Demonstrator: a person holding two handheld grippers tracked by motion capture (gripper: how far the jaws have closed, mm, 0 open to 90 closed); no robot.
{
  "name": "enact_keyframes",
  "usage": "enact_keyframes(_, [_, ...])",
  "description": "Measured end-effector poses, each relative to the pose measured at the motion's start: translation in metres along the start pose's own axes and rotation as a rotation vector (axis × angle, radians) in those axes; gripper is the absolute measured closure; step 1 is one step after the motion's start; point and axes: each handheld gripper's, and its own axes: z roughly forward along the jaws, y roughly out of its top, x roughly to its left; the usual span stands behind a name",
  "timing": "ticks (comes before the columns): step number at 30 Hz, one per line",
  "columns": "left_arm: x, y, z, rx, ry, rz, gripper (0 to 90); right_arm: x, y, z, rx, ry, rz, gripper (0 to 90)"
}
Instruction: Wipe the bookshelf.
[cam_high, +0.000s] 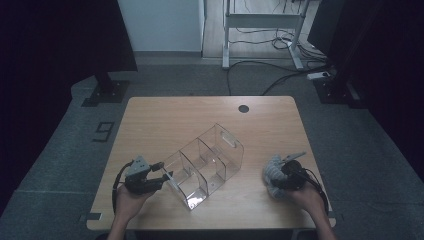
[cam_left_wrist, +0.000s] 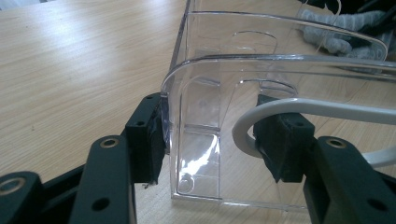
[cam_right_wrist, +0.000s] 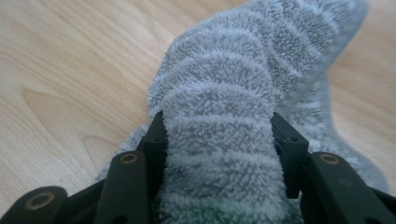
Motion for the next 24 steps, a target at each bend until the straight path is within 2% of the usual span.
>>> enact_keyframes(3, [-0.001, 0.000, 0.000, 0.003, -0.002, 0.001, 44.8, 0.000, 0.002, -0.007, -0.038, -0.005, -0.005, 51.7])
enact_keyframes(9, [-0.005, -0.001, -0.002, 0.003, -0.002, -0.001, 44.6, 0.004, 0.006, -0.017, -0.081, 0.019, -0.011, 51.6])
enact_keyframes(16, [-0.008, -0.001, -0.002, 0.004, 0.002, -0.004, 44.6, 0.009, 0.022, -0.041, -0.200, 0.059, -0.020, 51.5])
enact_keyframes(24, [-0.010, -0.001, -0.003, 0.012, 0.005, -0.009, 44.4, 0.011, 0.033, -0.050, -0.244, 0.108, -0.015, 51.4])
